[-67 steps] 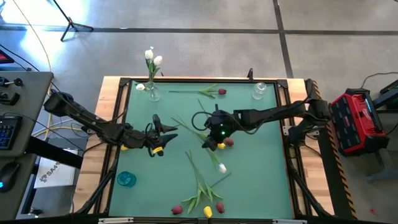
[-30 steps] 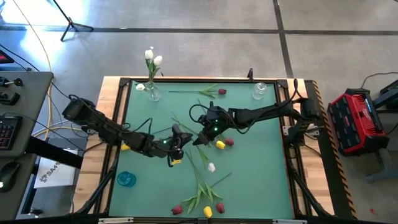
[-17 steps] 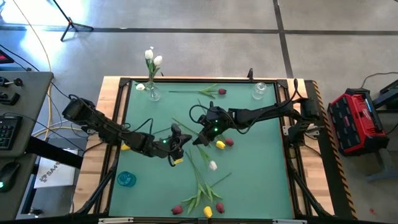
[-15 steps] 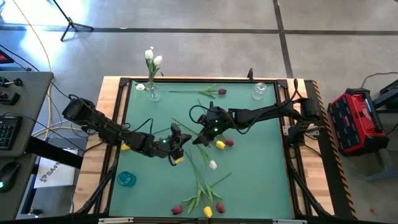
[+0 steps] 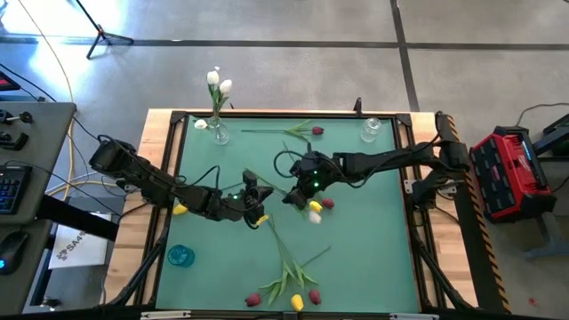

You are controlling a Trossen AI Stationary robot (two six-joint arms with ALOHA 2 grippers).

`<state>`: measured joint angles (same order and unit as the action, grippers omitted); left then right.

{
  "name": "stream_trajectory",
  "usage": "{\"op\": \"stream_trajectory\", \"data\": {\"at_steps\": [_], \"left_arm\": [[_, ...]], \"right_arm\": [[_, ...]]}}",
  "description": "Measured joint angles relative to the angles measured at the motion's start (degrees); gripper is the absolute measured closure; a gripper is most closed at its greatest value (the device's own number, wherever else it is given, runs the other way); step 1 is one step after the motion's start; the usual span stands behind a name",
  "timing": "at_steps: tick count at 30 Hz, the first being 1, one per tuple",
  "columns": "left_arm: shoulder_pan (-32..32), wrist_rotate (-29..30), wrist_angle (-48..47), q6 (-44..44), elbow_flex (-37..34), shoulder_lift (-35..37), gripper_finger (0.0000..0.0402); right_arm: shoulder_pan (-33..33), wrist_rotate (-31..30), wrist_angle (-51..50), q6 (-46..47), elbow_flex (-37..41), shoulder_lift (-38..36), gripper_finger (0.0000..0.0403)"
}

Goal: Sort flowers into vase by color
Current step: Put the white flower into the left transparent vase

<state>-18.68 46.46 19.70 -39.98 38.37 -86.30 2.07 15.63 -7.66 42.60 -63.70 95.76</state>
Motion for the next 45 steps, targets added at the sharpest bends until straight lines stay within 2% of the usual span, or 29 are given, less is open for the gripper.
{"op": "stream_trajectory", "data": {"at_steps": [3,7,15,19,23,30,32,38,41,45], "left_arm": [[0.2,0.0,0.0,1.6,0.0,0.2,0.0401],[0.4,-1.1,-0.3,5.6,0.0,1.2,0.0401],[2.3,-5.6,-0.5,16.5,0.0,4.8,0.0401],[3.8,-7.3,-1.9,21.2,0.0,7.5,0.0401],[5.5,-9.4,-5.9,26.4,-0.1,11.7,0.0401],[9.6,-16.4,-12.0,34.0,-0.1,19.9,0.0401],[10.3,-17.8,-12.5,34.9,-0.1,21.8,0.0401],[12.0,-20.4,-12.6,38.3,-0.6,27.3,0.0401],[12.6,-20.4,-9.9,40.5,-3.4,30.6,0.0401],[13.8,-20.4,-5.9,43.1,-8.8,35.5,0.0401]], "right_arm": [[-0.9,-6.1,-7.4,-0.2,0.0,-1.8,0.0252],[-2.8,-12.9,-16.8,0.2,0.0,-3.7,0.0237],[-8.4,-23.8,-25.7,0.5,0.0,-8.8,0.0235],[-10.9,-31.9,-30.4,4.2,0.0,-11.9,0.0235],[-12.8,-39.0,-35.6,7.0,0.0,-15.8,0.0235],[-17.3,-50.3,-42.4,11.4,0.2,-21.6,0.0235],[-18.5,-52.4,-40.9,11.8,1.9,-22.2,0.0235],[-21.1,-52.4,-30.2,15.6,12.7,-22.2,0.0235],[-22.3,-52.6,-22.6,16.5,18.4,-22.2,0.0235],[-23.1,-53.0,-10.2,12.1,24.8,-22.2,0.0235]]}}
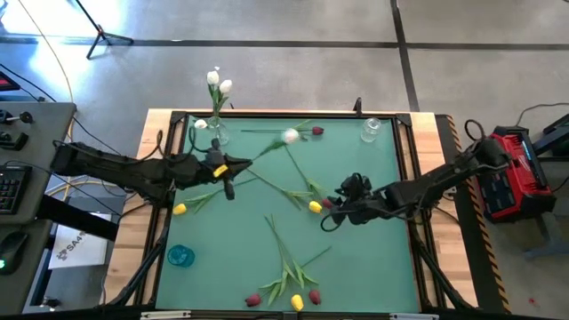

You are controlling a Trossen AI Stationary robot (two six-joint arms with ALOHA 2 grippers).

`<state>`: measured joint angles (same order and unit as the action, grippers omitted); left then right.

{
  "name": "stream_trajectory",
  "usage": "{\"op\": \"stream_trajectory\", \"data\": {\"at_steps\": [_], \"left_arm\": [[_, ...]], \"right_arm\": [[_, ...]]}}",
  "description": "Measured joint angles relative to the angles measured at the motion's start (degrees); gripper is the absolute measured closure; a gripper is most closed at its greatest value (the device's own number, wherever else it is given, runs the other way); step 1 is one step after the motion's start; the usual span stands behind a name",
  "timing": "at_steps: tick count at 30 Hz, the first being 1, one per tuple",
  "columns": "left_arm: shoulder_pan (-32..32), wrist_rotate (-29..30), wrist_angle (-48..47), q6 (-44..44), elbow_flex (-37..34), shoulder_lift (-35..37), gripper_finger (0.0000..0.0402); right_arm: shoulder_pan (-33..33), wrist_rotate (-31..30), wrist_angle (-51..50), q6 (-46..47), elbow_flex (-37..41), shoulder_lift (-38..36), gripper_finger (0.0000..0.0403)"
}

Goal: Sort flowers into vase by color
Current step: Put the white flower into the left transparent vase

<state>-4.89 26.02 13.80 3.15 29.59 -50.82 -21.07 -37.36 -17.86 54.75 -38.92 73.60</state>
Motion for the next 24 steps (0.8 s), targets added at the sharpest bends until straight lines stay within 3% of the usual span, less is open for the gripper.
{"op": "stream_trajectory", "data": {"at_steps": [8,14,24], "left_arm": [[3.6,0.0,4.2,3.4,-6.4,7.2,0.0401],[6.7,0.0,3.9,5.1,-7.5,9.7,0.0401],[15.4,0.3,4.9,6.7,-7.5,12.3,0.0401]], "right_arm": [[0.4,-6.1,17.5,-10.7,5.6,0.0,0.0235],[2.1,-6.3,28.2,-17.5,9.1,0.0,0.0235],[5.4,-6.4,33.6,-20.8,13.5,0.0,0.0235]]}}
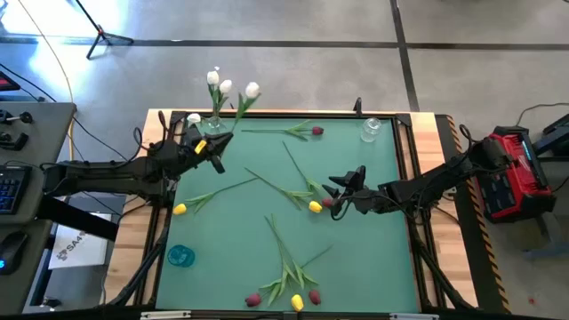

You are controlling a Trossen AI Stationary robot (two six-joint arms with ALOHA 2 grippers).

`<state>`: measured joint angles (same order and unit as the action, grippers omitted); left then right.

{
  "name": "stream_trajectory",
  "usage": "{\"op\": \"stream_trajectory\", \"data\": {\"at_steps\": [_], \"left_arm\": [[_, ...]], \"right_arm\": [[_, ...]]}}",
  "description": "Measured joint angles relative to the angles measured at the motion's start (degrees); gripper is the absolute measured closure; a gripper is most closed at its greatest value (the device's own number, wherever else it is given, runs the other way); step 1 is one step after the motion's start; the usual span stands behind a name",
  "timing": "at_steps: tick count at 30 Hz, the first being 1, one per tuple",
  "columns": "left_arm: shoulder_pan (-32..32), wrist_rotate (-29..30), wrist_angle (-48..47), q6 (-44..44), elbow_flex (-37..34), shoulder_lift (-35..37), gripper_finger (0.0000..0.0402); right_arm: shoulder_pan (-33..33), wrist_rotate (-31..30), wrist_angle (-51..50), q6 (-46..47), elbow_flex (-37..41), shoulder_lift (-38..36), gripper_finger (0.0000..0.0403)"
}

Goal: Sort flowers into vase by color
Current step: Put the white flower into the left transparent vase

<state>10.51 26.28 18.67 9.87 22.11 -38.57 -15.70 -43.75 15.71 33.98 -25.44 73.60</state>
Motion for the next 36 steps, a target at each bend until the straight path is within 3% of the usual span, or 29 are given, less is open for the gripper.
{"op": "stream_trajectory", "data": {"at_steps": [5,8,15,18,22,28,36], "left_arm": [[1.5,-0.3,7.2,3.2,0.0,-0.9,0.0401],[1.0,-3.5,12.3,3.5,0.0,-2.0,0.0401],[-4.1,-6.0,21.7,-1.7,0.0,-4.9,0.0401],[-7.6,-2.3,22.0,-5.1,0.0,-4.7,0.0401],[-10.8,4.2,24.2,-10.7,-1.5,-1.2,0.0401],[-11.1,5.4,30.8,-13.3,-9.3,8.8,0.0401],[-10.5,9.6,31.5,-19.1,-16.0,18.7,0.0401]], "right_arm": [[1.3,-3.3,-0.3,-1.3,0.9,0.0,0.0235],[3.5,-3.6,1.2,-3.8,0.9,0.0,0.0235],[8.4,9.6,7.1,-5.8,0.9,0.0,0.0235],[8.5,11.3,7.7,-5.4,0.9,0.0,0.0235],[8.1,11.1,7.2,-4.5,0.9,0.0,0.0235],[8.1,11.0,4.6,-2.9,0.9,0.0,0.0235],[8.1,11.0,2.5,-1.7,0.9,0.0,0.0235]]}}
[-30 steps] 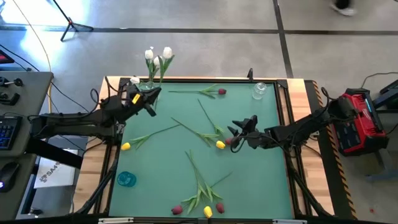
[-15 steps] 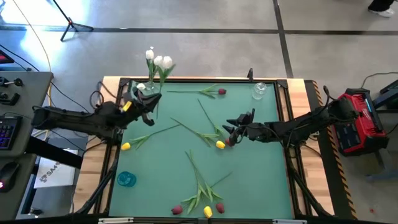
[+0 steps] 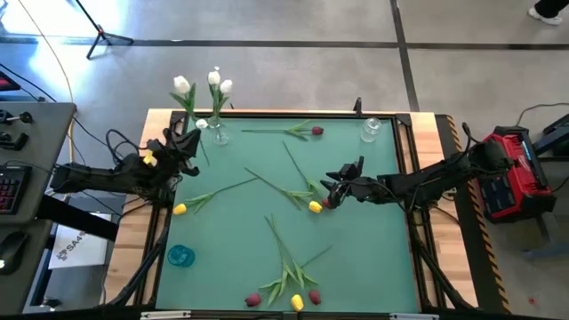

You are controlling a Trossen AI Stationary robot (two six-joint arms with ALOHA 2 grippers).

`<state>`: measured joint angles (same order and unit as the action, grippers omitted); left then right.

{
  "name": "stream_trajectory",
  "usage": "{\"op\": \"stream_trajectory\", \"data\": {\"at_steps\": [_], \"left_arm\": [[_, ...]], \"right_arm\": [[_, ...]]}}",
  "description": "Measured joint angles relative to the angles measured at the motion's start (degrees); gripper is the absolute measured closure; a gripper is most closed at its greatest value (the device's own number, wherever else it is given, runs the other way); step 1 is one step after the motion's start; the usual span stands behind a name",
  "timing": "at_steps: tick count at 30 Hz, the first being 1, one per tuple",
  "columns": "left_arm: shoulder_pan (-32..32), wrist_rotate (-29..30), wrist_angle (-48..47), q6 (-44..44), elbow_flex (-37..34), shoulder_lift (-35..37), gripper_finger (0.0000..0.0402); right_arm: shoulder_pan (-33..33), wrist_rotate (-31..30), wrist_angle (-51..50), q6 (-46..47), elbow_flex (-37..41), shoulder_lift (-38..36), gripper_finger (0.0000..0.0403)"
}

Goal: Sort flowers into vase by color
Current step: Put the white flower into the left transparent vase

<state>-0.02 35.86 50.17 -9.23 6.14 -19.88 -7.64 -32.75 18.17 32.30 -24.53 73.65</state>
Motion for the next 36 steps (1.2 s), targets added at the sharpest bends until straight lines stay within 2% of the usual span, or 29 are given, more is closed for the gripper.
{"op": "stream_trajectory", "data": {"at_steps": [7,13,16,20,22,26,31,36], "left_arm": [[4.2,0.6,4.9,-5.4,-0.1,0.9,0.0401],[8.9,1.6,18.4,-12.9,-0.1,0.9,0.0401],[12.2,2.1,20.3,-14.8,-0.1,0.9,0.0401],[16.5,-3.4,14.4,-10.3,-0.1,0.0,0.0401],[18.8,-4.2,13.3,-8.9,-0.1,-1.6,0.0401],[25.0,-4.8,17.2,-6.0,-0.1,-5.5,0.0401],[34.3,-7.4,18.8,2.7,-0.1,-10.5,0.0401],[43.3,-12.6,19.6,10.6,-0.1,-18.9,0.0401]], "right_arm": [[0.0,-1.6,0.1,-0.2,0.0,0.2,0.0235],[0.0,-2.1,0.1,-1.6,0.0,0.2,0.0235],[0.0,-2.1,0.1,-2.6,0.0,0.2,0.0235],[0.0,-2.1,0.1,-3.0,0.0,0.2,0.0235],[0.0,-2.0,0.1,-3.1,0.0,0.2,0.0235],[0.0,-1.5,0.0,-2.8,0.0,0.2,0.0235],[0.0,-1.5,0.0,-2.8,0.0,0.2,0.0235],[0.0,-1.4,0.0,-2.6,0.0,0.2,0.0235]]}}
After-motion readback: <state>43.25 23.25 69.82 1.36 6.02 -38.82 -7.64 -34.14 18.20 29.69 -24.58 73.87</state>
